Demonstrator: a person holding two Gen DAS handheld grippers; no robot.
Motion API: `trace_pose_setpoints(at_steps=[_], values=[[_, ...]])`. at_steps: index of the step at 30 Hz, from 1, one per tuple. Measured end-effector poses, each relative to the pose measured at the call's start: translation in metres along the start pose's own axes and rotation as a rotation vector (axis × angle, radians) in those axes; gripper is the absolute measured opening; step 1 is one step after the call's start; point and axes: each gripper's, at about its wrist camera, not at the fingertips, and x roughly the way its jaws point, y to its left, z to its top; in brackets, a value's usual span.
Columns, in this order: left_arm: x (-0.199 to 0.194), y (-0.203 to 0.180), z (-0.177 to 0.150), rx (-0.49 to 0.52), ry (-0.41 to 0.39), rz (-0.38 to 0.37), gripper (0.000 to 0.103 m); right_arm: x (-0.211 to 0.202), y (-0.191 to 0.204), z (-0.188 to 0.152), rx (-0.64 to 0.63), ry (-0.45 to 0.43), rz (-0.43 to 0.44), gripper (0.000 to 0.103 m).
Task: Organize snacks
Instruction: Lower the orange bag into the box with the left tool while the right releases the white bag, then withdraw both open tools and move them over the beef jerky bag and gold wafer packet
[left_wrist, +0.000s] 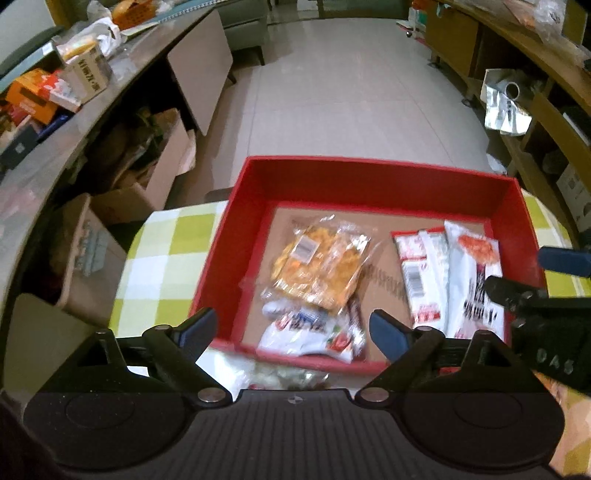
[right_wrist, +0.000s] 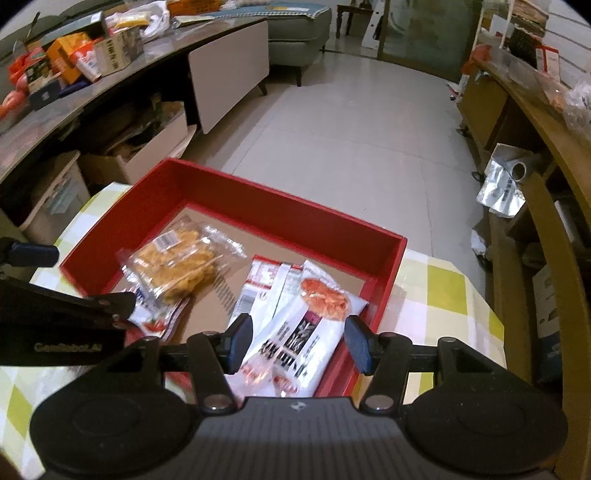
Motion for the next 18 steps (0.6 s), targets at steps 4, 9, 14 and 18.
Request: trace_pose_setpoints(at_steps=[4, 9, 14, 18], values=[[-0.004, 0.012, -0.016, -0.005, 0.021, 0.01, 0.094, -0.009, 0.009, -0.009, -0.033, 0.016, -0.006, 0.062], [0.0, 0.026, -0.038, -0.044, 0.093, -0.012, 0.094, -0.022, 0.023, -0.023, -0.078, 0.034, -0.003, 0.062], [0.001, 0.028, -0.05, -0.044, 0.114, -0.001, 0.094, -0.035, 0.029, -0.04, -0.095, 0.051, 0.013, 0.063], [0.004, 0.024, -0.053, -0.039, 0.133, -0.01, 0.094, -0.038, 0.027, -0.053, -0.089, 0.077, 0.013, 0.063]])
